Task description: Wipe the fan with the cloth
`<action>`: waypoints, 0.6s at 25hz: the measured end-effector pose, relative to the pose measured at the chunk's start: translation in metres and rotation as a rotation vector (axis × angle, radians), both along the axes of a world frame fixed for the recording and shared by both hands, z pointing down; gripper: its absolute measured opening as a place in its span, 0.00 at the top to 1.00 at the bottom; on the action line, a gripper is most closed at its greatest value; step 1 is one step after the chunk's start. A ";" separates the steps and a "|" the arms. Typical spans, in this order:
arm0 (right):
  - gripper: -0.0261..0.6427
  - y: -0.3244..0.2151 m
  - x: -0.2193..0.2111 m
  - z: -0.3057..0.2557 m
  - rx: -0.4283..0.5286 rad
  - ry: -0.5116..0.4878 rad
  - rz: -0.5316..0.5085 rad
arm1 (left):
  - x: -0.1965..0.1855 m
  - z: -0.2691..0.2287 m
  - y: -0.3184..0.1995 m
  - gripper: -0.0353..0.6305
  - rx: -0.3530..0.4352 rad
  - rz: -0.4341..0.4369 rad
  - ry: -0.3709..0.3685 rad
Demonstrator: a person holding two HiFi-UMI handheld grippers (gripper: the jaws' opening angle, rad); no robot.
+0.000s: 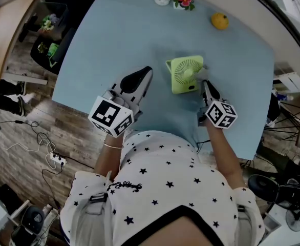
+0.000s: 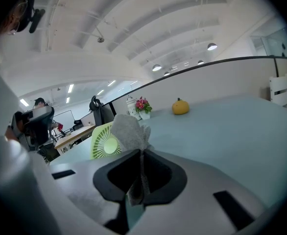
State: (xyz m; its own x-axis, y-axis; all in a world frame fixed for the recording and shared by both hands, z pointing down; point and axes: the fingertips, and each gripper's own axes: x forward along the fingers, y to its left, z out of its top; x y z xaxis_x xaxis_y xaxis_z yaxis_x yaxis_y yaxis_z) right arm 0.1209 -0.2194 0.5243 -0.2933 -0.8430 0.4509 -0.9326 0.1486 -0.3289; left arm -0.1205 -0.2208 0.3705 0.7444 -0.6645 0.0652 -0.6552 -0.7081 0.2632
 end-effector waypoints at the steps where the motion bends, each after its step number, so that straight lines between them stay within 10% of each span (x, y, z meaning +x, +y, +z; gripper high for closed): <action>1: 0.92 0.000 -0.001 -0.001 0.003 0.000 -0.002 | 0.000 0.000 0.000 0.90 0.000 -0.001 0.000; 15: 0.92 0.029 -0.118 -0.014 0.049 -0.039 -0.361 | 0.001 0.004 0.001 0.90 -0.009 -0.001 -0.002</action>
State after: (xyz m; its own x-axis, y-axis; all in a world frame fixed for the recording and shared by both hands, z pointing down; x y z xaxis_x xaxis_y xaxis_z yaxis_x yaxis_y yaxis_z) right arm 0.0032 -0.1901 0.5108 -0.5917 -0.7024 0.3957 -0.8044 0.4820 -0.3474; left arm -0.1198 -0.2196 0.3747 0.7440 -0.6643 0.0727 -0.6560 -0.7054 0.2684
